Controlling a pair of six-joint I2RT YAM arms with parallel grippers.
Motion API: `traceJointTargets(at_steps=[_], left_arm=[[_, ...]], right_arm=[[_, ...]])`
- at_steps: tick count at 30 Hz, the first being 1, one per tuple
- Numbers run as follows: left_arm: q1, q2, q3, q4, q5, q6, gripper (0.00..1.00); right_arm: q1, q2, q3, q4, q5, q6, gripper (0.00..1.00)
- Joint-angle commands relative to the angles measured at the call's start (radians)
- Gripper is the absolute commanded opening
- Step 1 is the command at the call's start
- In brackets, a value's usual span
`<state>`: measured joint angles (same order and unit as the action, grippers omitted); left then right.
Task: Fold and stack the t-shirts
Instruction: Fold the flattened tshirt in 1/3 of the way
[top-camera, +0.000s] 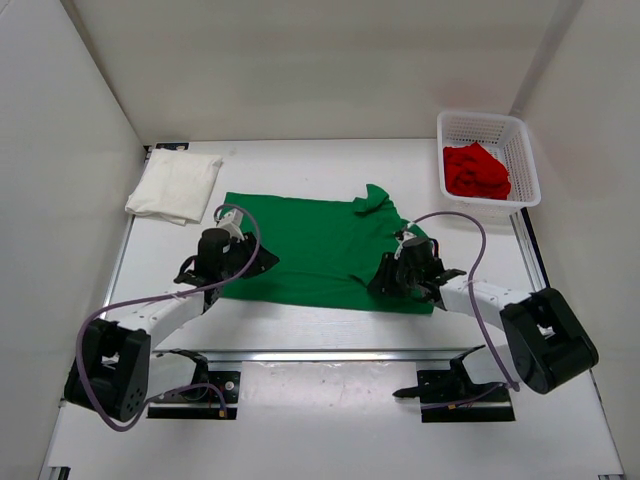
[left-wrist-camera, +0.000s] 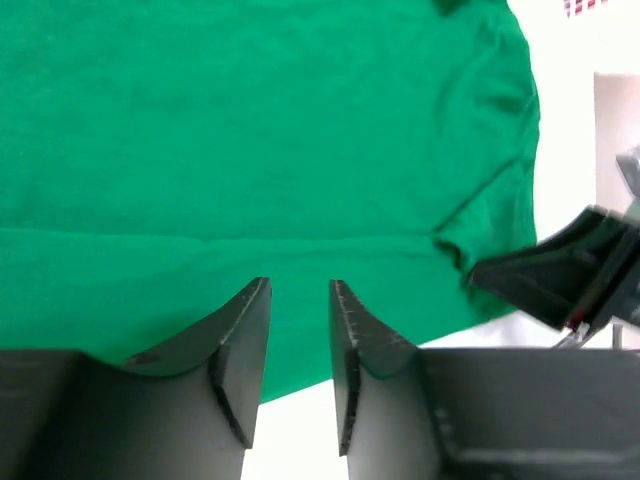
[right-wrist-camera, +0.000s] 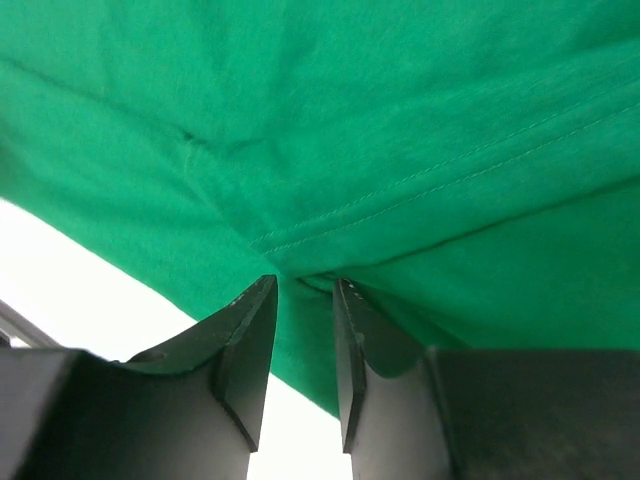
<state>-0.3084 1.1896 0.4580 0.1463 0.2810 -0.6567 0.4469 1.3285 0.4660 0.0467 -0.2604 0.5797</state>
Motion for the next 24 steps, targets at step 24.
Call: traceJointTargets(at_steps=[24], left_arm=[[-0.133,-0.032,-0.062,-0.014,-0.094,0.035,0.42]], right_arm=[[0.064,0.086,0.278,-0.021,0.104,-0.090,0.24]])
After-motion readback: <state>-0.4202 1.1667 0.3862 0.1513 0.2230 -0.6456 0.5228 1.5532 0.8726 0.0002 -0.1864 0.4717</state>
